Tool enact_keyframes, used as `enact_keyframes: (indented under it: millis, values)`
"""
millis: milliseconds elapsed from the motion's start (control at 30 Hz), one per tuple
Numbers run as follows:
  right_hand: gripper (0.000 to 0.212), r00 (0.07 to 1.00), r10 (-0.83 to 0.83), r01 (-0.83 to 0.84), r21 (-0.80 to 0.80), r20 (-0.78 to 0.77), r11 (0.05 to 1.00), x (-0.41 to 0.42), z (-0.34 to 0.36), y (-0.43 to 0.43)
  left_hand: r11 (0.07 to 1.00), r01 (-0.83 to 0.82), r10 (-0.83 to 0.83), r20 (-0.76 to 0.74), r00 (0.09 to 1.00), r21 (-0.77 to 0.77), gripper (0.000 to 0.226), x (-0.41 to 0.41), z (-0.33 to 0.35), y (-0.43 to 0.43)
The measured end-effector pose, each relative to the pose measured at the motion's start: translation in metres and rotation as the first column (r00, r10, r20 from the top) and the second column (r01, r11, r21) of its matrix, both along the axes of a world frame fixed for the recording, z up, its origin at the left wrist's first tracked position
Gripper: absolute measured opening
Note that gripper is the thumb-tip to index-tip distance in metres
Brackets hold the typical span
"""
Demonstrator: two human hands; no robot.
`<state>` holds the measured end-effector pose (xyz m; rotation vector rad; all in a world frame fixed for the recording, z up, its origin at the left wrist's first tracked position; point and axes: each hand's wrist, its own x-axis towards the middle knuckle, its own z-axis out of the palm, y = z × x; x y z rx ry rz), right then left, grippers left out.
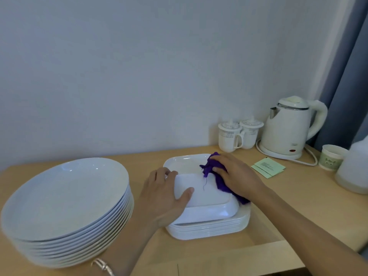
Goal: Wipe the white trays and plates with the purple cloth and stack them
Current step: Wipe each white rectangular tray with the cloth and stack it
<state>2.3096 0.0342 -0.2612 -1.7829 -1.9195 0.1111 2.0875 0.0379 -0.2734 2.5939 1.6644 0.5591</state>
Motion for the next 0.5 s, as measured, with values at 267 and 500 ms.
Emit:
enact_keyframes:
  millis: [267,500]
  values:
    - [0.034,0.998,0.045,-0.049,0.08,0.048,0.996,-0.053,0.001,-0.034,0.997,-0.063,0.066,0.093,0.993,-0.043,0.054,0.018,-0.009,-0.002]
    - [0.034,0.975,-0.205,0.209,0.045,-0.081,0.977,-0.02,-0.012,-0.019,0.991,-0.132,0.131,0.068,0.989,0.01,0.069,0.022,-0.013,-0.003]
